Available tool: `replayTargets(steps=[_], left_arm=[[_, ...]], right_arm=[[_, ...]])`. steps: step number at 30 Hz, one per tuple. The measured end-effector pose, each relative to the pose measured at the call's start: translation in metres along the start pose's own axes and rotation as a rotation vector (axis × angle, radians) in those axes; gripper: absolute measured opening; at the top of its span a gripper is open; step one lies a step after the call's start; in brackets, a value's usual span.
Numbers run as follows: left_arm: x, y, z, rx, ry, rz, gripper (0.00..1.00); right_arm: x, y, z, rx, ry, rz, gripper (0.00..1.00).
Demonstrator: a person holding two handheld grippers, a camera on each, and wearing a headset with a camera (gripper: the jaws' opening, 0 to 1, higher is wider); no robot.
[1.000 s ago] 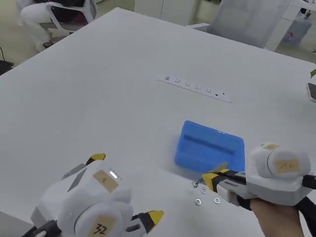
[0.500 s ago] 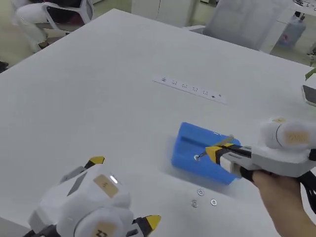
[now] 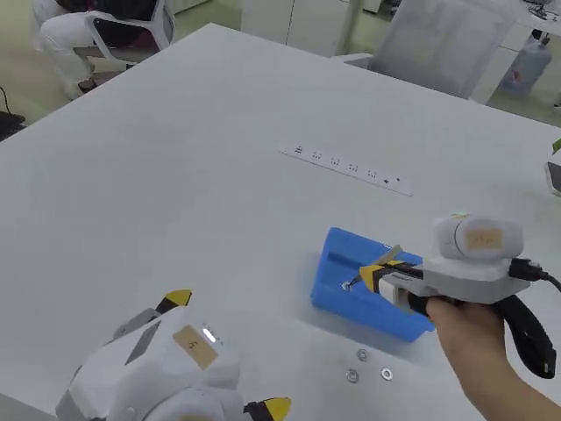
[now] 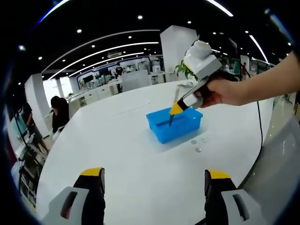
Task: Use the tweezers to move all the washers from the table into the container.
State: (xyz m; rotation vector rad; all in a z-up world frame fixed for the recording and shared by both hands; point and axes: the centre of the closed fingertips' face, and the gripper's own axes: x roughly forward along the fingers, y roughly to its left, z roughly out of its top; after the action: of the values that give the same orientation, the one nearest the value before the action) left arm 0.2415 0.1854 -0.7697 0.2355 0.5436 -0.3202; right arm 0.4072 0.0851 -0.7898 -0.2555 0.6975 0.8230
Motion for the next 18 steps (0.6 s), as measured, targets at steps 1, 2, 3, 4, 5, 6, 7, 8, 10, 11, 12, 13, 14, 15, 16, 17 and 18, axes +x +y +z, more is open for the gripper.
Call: replayTargets(steps=[1, 2, 3, 4, 5, 6, 7, 8, 10, 11, 12, 13, 14, 15, 16, 17, 18], left_arm=[[0.001, -0.001, -0.001, -0.001, 0.007, -0.004, 0.9], [0.001, -0.001, -0.002, 0.0, 0.009, -0.006, 0.9], [0.001, -0.001, -0.002, 0.003, 0.009, -0.007, 0.9], [0.001, -0.002, -0.002, 0.007, 0.01, -0.007, 0.9], [0.001, -0.002, -0.002, 0.008, 0.011, -0.007, 0.89], [0.001, -0.002, -0.002, 0.008, 0.013, -0.01, 0.89], [0.001, -0.003, -0.003, 0.008, 0.015, -0.011, 0.89], [0.001, -0.003, -0.003, 0.006, 0.017, -0.016, 0.89], [0.001, -0.004, -0.003, 0.003, 0.018, -0.02, 0.89], [0.001, -0.003, -0.003, 0.003, 0.018, -0.018, 0.89], [0.001, -0.003, -0.003, 0.003, 0.018, -0.016, 0.88], [0.001, -0.003, -0.003, 0.0, 0.017, -0.015, 0.88], [0.001, -0.003, -0.003, -0.002, 0.015, -0.015, 0.88], [0.001, -0.002, -0.003, -0.003, 0.016, -0.015, 0.88], [0.001, -0.002, -0.003, -0.002, 0.018, -0.015, 0.88], [0.001, -0.003, -0.004, -0.001, 0.02, -0.016, 0.88], [0.001, -0.003, -0.004, 0.001, 0.02, -0.016, 0.88]], right_arm=[[0.001, 0.001, -0.002, 0.004, 0.004, 0.001, 0.03], [0.003, 0.003, -0.004, 0.009, 0.008, 0.005, 0.03], [0.006, 0.003, -0.006, 0.011, 0.012, 0.008, 0.03], [0.008, 0.004, -0.007, 0.008, 0.02, 0.01, 0.03], [0.009, 0.005, -0.009, 0.004, 0.026, 0.01, 0.03], [0.011, 0.006, -0.011, -0.004, 0.034, 0.01, 0.03], [0.013, 0.007, -0.013, -0.007, 0.041, 0.013, 0.03], [0.013, 0.008, -0.015, -0.009, 0.05, 0.015, 0.03], [0.012, 0.011, -0.018, -0.012, 0.059, 0.014, 0.03], [0.015, 0.011, -0.021, -0.012, 0.063, 0.013, 0.03], [0.016, 0.011, -0.023, -0.008, 0.07, 0.015, 0.03], [0.014, 0.012, -0.019, -0.005, 0.034, 0.014, 0.03], [0.013, 0.012, -0.023, 0.0, 0.064, 0.014, 0.03], [0.017, 0.011, -0.021, 0.002, 0.059, 0.013, 0.03], [0.018, 0.01, -0.021, 0.001, 0.061, 0.014, 0.03], [0.019, 0.007, -0.02, 0.001, 0.062, 0.014, 0.03], [0.019, 0.007, -0.02, 0.0, 0.062, 0.014, 0.03]])
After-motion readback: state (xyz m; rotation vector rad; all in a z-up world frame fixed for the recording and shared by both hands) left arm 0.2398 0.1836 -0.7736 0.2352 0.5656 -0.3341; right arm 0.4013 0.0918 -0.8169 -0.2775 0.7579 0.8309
